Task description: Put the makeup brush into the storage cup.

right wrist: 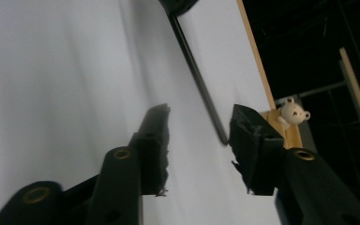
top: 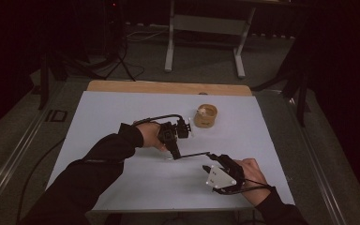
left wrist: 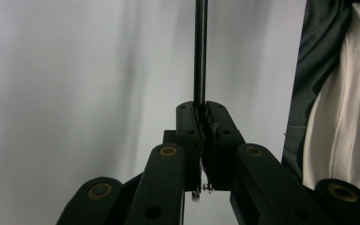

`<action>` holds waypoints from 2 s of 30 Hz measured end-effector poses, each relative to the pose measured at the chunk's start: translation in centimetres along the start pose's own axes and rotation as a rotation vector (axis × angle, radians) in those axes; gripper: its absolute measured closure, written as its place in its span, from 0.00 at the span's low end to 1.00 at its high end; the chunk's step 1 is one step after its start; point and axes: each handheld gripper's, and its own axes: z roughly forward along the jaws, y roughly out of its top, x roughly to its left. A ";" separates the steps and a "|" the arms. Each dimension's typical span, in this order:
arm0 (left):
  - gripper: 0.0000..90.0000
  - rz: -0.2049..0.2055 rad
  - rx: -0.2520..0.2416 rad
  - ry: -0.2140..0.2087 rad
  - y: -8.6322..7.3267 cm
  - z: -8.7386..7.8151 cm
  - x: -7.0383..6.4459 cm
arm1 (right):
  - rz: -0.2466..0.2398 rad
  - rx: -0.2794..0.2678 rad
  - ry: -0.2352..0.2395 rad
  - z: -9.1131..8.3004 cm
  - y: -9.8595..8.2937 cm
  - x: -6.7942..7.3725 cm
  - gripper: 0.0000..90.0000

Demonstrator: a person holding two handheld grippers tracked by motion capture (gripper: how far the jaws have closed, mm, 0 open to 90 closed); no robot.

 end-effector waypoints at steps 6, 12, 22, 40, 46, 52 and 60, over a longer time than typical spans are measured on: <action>0.95 -0.015 0.010 -0.002 1.2 0.2 -0.3 | -0.085 0.005 -0.008 0.5 0.9 0.6 0.67; 0.95 -0.022 0.021 -0.007 2.4 0.4 -0.6 | -0.137 0.002 -0.028 1.1 1.6 1.3 0.71; 0.95 -0.015 0.023 -0.002 3.1 0.5 -1.1 | -0.191 0.024 -0.055 2.4 2.5 1.8 0.77; 0.93 0.090 -0.057 0.062 3.2 0.3 -1.5 | -0.338 0.127 -0.131 3.4 2.8 2.3 0.96; 0.64 0.046 -0.142 0.189 2.7 -1.3 -1.2 | -0.294 0.130 -0.141 3.0 2.3 1.3 0.96; 0.28 -0.068 -0.242 0.222 1.5 -2.8 -0.1 | -0.255 0.150 -0.113 3.3 2.1 0.7 0.96; 0.00 -0.099 -0.392 0.268 -0.8 -3.9 0.8 | -0.106 0.146 -0.082 3.4 1.9 0.1 0.96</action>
